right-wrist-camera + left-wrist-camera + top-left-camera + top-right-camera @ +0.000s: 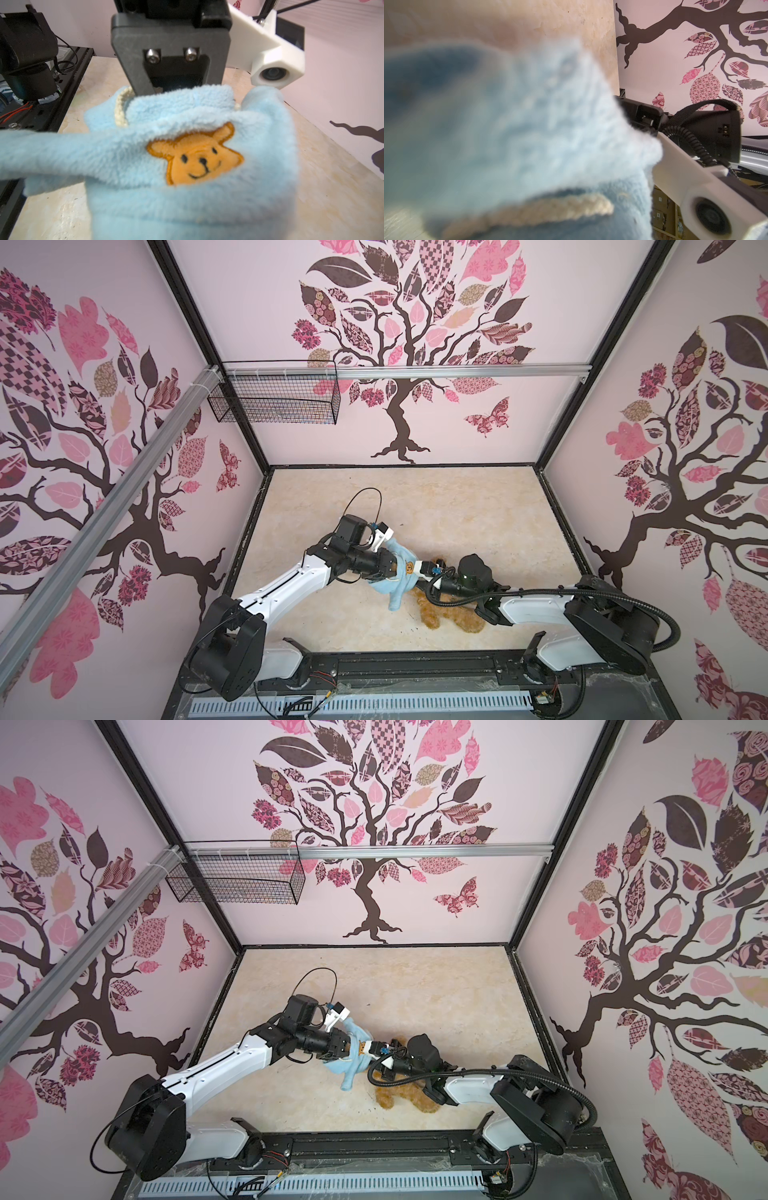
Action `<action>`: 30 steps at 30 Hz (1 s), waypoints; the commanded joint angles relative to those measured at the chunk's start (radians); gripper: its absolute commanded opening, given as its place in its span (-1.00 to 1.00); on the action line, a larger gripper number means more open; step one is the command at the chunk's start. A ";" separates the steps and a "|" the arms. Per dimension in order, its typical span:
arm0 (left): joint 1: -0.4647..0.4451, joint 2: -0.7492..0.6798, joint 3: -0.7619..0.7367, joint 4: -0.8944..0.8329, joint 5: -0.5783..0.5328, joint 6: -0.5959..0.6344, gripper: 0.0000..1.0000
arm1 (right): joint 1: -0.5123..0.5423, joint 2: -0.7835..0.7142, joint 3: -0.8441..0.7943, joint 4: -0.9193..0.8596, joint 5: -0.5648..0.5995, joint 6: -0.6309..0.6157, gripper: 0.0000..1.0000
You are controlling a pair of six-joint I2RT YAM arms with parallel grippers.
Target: Dress the teddy bear
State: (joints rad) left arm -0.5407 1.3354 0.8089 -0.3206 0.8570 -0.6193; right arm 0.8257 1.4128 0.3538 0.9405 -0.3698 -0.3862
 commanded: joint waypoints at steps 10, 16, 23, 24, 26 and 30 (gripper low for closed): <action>0.023 -0.044 -0.020 0.132 0.077 0.052 -1.00 | 0.022 -0.192 -0.049 -0.178 0.151 0.154 0.59; 0.041 -0.027 -0.016 0.148 0.069 0.026 -1.00 | 0.021 -0.346 -0.058 -0.307 0.163 0.228 0.62; 0.040 -0.044 -0.017 0.084 -0.002 0.135 -1.00 | -0.001 -0.429 0.030 -0.466 0.072 0.396 0.60; 0.040 -0.047 -0.015 0.075 -0.018 0.160 -1.00 | -0.017 -0.446 0.039 -0.486 0.042 0.448 0.60; 0.027 -0.063 -0.005 0.050 -0.064 0.222 -1.00 | -0.082 -0.485 0.070 -0.557 -0.040 0.597 0.58; -0.016 -0.114 -0.008 0.026 -0.157 0.371 -1.00 | -0.223 -0.491 0.143 -0.657 -0.222 0.842 0.42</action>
State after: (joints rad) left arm -0.5312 1.2728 0.8078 -0.2878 0.7799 -0.4023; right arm 0.6617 0.9310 0.4351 0.3862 -0.4286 0.2127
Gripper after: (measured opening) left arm 0.117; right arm 0.725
